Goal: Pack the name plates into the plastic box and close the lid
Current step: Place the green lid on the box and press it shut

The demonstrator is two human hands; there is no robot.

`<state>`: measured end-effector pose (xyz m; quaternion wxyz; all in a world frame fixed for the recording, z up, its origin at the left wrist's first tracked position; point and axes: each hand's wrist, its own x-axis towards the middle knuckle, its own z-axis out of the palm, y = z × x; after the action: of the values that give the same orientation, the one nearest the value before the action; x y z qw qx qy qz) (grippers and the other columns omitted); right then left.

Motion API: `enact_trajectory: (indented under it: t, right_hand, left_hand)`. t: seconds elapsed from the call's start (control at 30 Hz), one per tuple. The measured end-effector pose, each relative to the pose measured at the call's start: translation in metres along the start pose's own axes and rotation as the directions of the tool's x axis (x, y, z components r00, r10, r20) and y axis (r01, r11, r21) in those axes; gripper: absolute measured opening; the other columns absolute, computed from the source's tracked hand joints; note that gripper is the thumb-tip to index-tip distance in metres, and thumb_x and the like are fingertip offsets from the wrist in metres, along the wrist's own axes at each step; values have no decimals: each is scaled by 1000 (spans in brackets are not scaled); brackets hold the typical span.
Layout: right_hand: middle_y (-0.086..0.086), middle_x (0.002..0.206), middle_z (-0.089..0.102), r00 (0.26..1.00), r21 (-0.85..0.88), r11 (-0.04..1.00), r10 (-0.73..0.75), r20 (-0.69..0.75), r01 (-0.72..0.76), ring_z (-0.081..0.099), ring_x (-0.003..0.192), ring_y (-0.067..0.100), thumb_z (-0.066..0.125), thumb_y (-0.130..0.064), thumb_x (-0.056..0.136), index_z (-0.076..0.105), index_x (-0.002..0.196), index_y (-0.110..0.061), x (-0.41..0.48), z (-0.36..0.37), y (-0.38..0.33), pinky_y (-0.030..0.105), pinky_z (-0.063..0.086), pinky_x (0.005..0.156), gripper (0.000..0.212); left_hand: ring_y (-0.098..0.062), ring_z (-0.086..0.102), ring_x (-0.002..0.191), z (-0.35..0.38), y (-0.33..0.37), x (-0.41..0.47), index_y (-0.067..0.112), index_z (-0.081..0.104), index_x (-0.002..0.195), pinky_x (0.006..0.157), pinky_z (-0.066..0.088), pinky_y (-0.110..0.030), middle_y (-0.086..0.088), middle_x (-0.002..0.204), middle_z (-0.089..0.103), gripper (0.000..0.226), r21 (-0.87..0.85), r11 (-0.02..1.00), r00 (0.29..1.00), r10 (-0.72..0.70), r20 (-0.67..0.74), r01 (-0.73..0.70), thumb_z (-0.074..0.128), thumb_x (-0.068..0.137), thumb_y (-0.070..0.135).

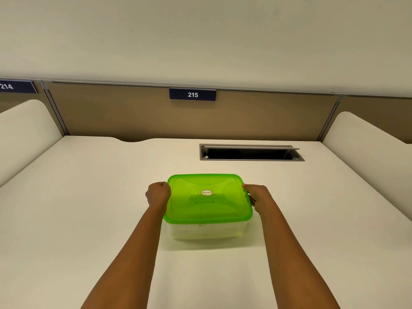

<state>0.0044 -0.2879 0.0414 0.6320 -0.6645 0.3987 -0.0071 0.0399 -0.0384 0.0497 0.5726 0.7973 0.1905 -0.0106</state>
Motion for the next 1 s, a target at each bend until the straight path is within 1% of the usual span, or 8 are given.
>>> enact_trajectory:
  t: [0.27, 0.33, 0.4, 0.5, 0.67, 0.83, 0.9, 1.0]
  right_hand:
    - [14, 90, 62, 998, 107, 994, 4, 56, -10, 48, 62, 15, 64, -7, 87, 58, 120, 6, -39, -16, 27, 24, 43, 55, 36]
    - [24, 116, 61, 998, 156, 988, 3, 70, -14, 48, 64, 16, 66, -6, 86, 60, 115, 6, -46, -20, 35, 25, 46, 59, 31]
    - [22, 113, 56, 995, 199, 980, 8, 98, -28, 48, 66, 16, 67, -5, 85, 60, 111, 6, -51, -24, 44, 27, 50, 65, 29]
    - [18, 107, 54, 987, 288, 956, 7, 160, -53, 51, 69, 18, 66, 0, 85, 62, 99, 5, -59, -26, 52, 24, 56, 60, 16]
    - [28, 125, 58, 994, 371, 928, -22, 111, -21, 57, 88, 28, 65, 4, 84, 56, 122, 11, -63, -22, 61, 18, 55, 44, 39]
    - [22, 98, 63, 996, 349, 937, -6, 91, -26, 55, 61, 20, 65, 4, 84, 58, 120, 12, -60, -22, 57, 23, 56, 52, 37]
    - [27, 109, 64, 996, 334, 942, 6, 85, -34, 54, 59, 20, 65, 5, 84, 59, 116, 13, -59, -21, 56, 31, 57, 65, 34]
    - [29, 116, 62, 998, 296, 955, -6, 68, -15, 54, 59, 19, 66, 2, 84, 59, 114, 14, -57, -21, 56, 32, 56, 66, 33]
  left_hand:
    - [-38, 55, 120, -11, -27, -27, -3, 65, 117, 103, 45, -39, -23, 123, 63, 31, -124, 986, 992, -119, -43, 113, 57, 90, 11]
    - [-37, 59, 105, -12, -34, -33, -9, 67, 102, 103, 46, -41, -23, 101, 66, 25, -201, 966, 986, -167, -20, 159, 62, 89, 12]
    - [-31, 57, 77, -13, -39, -39, -11, 64, 98, 92, 49, -39, -15, 86, 61, 25, -277, 938, 977, -213, 14, 208, 66, 87, 11]
    - [-17, 47, 59, -14, -45, -47, -10, 58, 119, 73, 51, -30, -15, 101, 53, 39, -378, 893, 968, -242, 60, 246, 67, 86, 11]
    - [-16, 51, 60, -12, -51, -52, -6, 58, 123, 80, 53, -31, -24, 126, 59, 41, -501, 830, 966, -253, 53, 245, 67, 86, 8]
    - [-16, 58, 42, -11, -49, -50, -8, 62, 106, 69, 48, -22, -24, 127, 59, 26, -484, 844, 969, -244, 36, 231, 68, 86, 8]
    - [-6, 51, 21, -11, -50, -47, -8, 61, 105, 65, 49, -23, -23, 126, 60, 26, -474, 850, 969, -246, 28, 230, 68, 86, 8]
    - [-6, 50, 20, -12, -49, -49, -8, 59, 117, 68, 49, -22, -22, 125, 61, 37, -427, 877, 972, -233, 24, 220, 68, 86, 10]
